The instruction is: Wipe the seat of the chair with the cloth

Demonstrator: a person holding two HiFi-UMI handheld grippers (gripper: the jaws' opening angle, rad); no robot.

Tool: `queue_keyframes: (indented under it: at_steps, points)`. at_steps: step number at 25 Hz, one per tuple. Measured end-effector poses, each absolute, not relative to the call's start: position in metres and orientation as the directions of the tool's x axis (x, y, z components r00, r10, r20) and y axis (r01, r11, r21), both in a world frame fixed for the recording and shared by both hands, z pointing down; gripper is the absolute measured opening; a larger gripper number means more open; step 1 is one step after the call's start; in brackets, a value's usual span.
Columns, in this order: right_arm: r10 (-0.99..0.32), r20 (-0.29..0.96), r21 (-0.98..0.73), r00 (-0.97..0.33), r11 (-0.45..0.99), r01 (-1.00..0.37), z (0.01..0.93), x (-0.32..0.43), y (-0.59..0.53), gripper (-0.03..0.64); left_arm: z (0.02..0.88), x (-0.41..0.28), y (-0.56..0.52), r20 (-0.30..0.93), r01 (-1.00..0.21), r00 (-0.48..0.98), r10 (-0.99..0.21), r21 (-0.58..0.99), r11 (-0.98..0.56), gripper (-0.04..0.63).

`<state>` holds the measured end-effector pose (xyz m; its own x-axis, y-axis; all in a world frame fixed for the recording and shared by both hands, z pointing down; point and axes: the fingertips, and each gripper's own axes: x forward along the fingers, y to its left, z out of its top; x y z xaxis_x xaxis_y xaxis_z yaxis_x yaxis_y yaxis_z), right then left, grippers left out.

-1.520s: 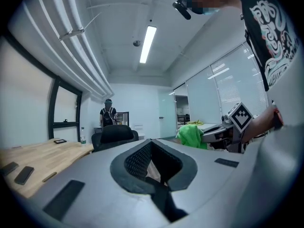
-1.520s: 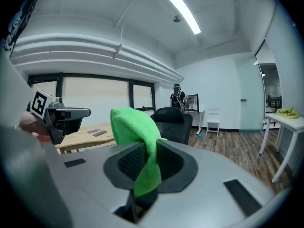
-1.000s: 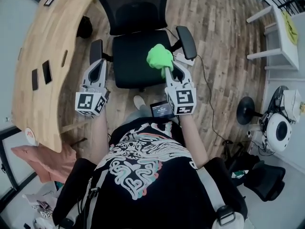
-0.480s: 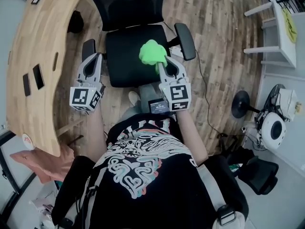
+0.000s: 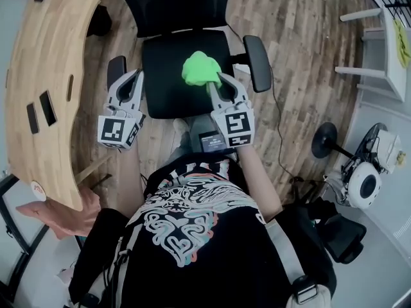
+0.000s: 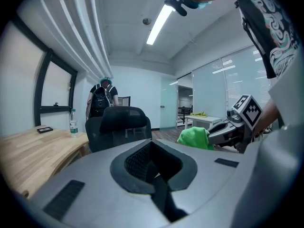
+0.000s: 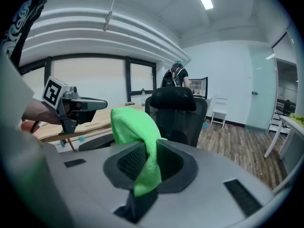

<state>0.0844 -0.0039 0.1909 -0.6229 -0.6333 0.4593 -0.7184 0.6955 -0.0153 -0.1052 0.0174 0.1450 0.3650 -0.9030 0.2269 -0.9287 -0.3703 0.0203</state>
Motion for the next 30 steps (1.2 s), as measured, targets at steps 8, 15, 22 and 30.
queue_keyframes:
  at_steps: [8, 15, 22, 30]
  points:
    - [-0.559, 0.519, -0.005, -0.647, 0.755, -0.656, 0.231, 0.064, -0.02, 0.057, 0.195, -0.115, 0.003, 0.299, -0.93, 0.365, -0.882, 0.065, -0.363, 0.0]
    - [-0.478, 0.57, -0.027, -0.668, 0.802, -0.597, 0.279, 0.047, -0.016, 0.057, 0.243, -0.12, 0.002, 0.372, -0.945, 0.322, -0.871, 0.068, -0.32, 0.0]
    - [-0.397, 0.621, -0.059, -0.676, 0.837, -0.545, 0.333, 0.037, -0.013, 0.057, 0.299, -0.121, -0.001, 0.45, -0.953, 0.297, -0.842, 0.085, -0.291, 0.0]
    - [-0.344, 0.663, -0.061, -0.665, 0.86, -0.506, 0.385, 0.029, -0.015, 0.057, 0.362, -0.114, 0.0, 0.53, -0.952, 0.301, -0.792, 0.118, -0.283, 0.0]
